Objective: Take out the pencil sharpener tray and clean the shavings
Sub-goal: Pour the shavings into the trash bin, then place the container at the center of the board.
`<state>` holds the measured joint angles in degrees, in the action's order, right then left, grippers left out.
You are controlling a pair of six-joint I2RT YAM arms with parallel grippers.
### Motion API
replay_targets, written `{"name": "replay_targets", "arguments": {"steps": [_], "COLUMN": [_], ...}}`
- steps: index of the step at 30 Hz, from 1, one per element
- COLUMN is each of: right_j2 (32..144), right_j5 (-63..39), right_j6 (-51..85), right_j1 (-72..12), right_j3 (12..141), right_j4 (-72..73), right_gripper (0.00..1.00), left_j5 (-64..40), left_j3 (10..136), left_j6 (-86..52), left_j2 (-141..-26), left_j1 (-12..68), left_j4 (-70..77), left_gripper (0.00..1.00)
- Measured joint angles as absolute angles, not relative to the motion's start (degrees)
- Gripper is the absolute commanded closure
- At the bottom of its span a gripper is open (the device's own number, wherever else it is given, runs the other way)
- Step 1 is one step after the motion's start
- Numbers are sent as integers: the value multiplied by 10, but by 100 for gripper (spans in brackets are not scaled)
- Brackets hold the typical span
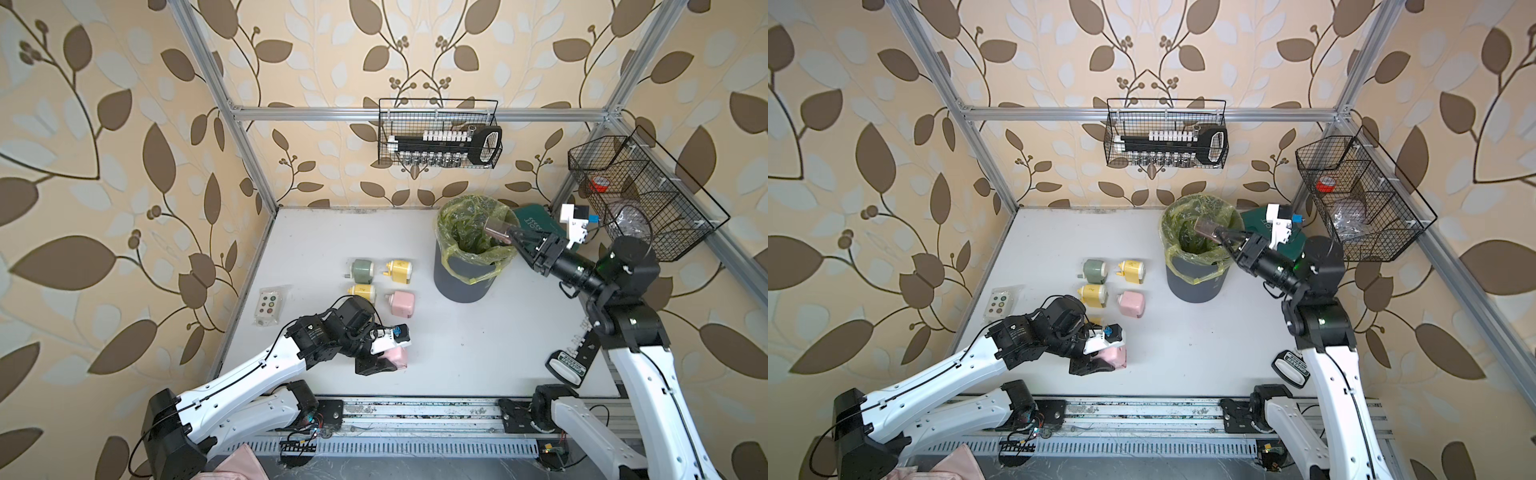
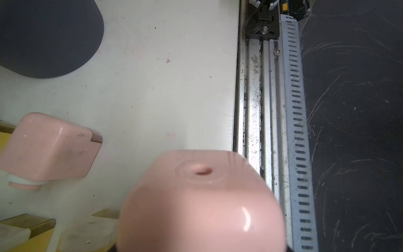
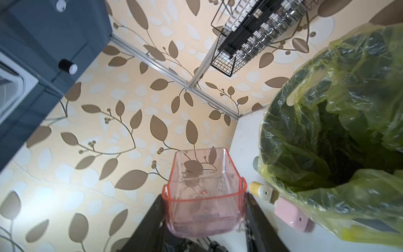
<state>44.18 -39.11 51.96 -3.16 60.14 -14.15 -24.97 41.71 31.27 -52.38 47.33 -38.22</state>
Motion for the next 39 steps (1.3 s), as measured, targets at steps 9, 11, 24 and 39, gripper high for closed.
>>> {"name": "replay_targets", "arguments": {"steps": [9,11,24,39], "right_j2": [329,324,515,777], "right_j5": [-220,-160,348,647], "right_j6": [316,306,458,638], "right_j1": [-190,-247,-672,-747], "right_j3": [494,465,352,270], "right_j4": [-281,-308,-263,-47], "right_gripper": [100,100,100,87], "left_j5": [-227,-218,-174,-154], "left_j3": [416,415,387,381], "left_j6": [306,302,281,283], "left_j2": [-555,-563,-571,-602], "left_j1": [481,483,484,485], "left_j4": [-349,-343,-331,-319], "left_gripper": [100,100,100,100]}}
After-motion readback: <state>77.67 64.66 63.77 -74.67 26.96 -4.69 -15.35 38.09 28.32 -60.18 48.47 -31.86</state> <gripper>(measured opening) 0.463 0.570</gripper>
